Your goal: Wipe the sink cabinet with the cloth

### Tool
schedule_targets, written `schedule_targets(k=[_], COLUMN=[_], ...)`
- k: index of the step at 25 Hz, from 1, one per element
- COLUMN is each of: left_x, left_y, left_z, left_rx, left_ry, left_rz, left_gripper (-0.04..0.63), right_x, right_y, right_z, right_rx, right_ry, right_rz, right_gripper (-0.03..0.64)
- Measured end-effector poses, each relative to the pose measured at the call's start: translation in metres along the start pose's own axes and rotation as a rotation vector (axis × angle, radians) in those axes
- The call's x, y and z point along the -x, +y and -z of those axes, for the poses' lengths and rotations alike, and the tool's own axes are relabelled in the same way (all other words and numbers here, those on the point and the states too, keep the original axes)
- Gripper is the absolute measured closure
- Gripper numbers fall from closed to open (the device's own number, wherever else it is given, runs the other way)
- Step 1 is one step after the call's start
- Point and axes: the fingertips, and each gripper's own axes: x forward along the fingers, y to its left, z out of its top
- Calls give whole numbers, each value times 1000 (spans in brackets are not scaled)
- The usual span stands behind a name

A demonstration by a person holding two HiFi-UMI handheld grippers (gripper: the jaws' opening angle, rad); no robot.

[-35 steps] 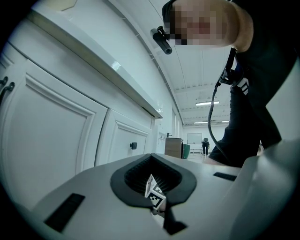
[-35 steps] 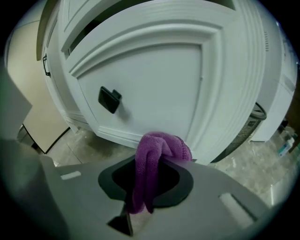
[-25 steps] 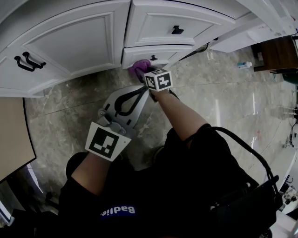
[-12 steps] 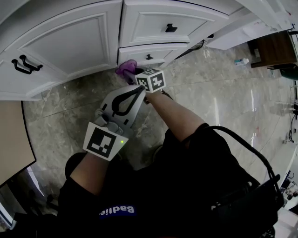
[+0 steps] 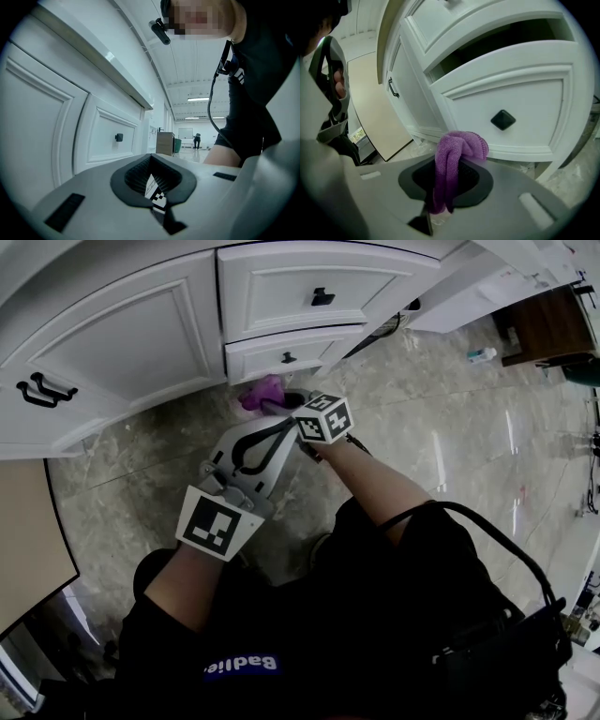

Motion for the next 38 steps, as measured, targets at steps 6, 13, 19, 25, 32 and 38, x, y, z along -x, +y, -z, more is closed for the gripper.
schedule_targets(k=[6,13,19,25,32,38], left_x=[-15,-23,-1,35,71,95], left_y=[-24,-79,-106,-118,-156,-178], left_z=[-29,-40,-109,-227,-376,-473], left_rx=[18,55,182,311,310,407], left_ry=[-30,0,73,168,201,101], left_rz=[53,105,51,-17,-43,-197], left_gripper=[591,591,591,591,591,591], right_x=[48,134,220,304,402,491], right_y=[-35,-7,61,139,242,336], right_z=[10,13,-41,-115,-192,-259], right_rx=[-49,-162,-108,-121,-170,-39], right_ry=[-6,6,24,-37,-132,-144], right_rz=[80,137,133,110,54,-60], right_gripper=[555,555,555,555,555,555])
